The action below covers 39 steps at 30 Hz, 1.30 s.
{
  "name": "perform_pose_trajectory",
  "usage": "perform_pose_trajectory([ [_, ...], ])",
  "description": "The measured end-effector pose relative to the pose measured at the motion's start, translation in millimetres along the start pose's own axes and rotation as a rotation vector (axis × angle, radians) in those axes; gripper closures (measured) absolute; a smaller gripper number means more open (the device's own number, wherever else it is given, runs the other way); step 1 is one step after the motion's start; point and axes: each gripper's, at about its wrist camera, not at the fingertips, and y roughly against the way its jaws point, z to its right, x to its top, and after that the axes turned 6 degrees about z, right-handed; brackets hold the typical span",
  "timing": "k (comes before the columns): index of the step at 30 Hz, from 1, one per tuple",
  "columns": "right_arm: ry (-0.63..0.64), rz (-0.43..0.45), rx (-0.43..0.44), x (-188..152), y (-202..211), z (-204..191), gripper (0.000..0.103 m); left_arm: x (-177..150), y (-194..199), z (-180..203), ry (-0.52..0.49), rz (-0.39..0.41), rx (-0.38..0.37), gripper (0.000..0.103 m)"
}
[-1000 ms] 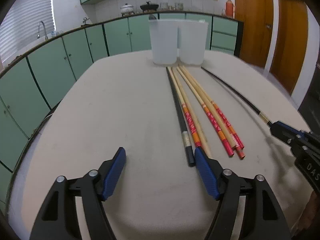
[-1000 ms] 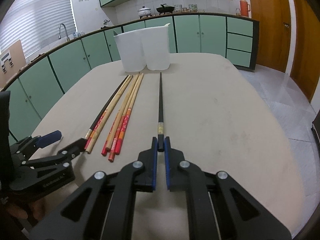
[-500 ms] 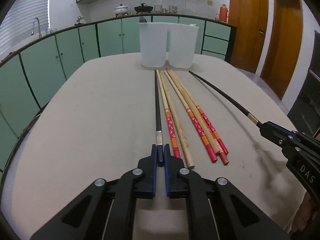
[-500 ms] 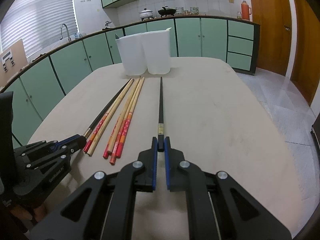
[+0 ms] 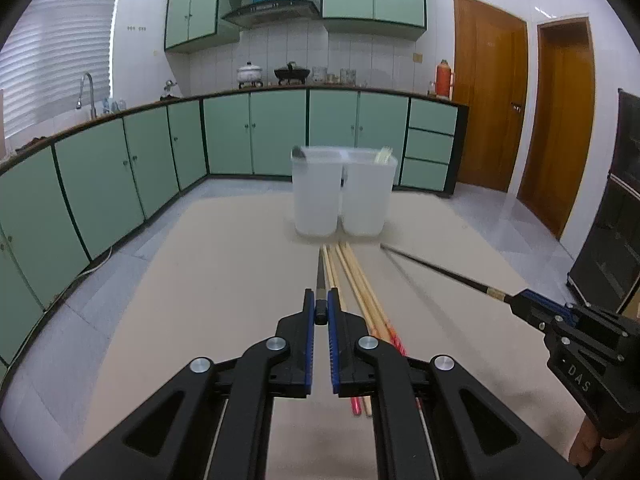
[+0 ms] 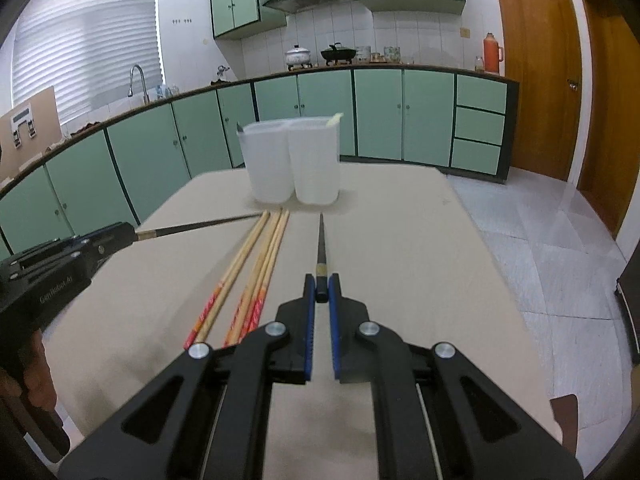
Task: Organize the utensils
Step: 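Lift the black chopstick and lower it into the holder with the right tool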
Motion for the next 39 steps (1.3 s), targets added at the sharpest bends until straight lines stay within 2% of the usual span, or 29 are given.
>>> perform_pose_trajectory([
  [9, -0.015, 0.059, 0.023, 56, 6, 11, 0.097, 47, 0, 1, 0.006, 0.089, -0.005, 0.097],
  [16, -0.057, 0.034, 0.093, 116, -11, 24, 0.097, 84, -16, -4, 0.028, 0.100, -0.021, 0.097],
  [20, -0.037, 0.031, 0.106, 143, -18, 26, 0.097, 106, -25, -12, 0.046, 0.103, -0.031, 0.097],
  [27, -0.012, 0.005, 0.167, 174, -28, 23, 0.097, 125, -24, -16, 0.044, 0.119, -0.048, 0.097],
  [35, 0.017, 0.041, 0.208, 204, -25, 20, 0.097, 148, -19, -22, 0.064, 0.148, -0.070, 0.097],
  [39, -0.006, 0.083, 0.236, 232, -23, 26, 0.097, 170, -13, -23, 0.057, 0.195, -0.082, 0.097],
])
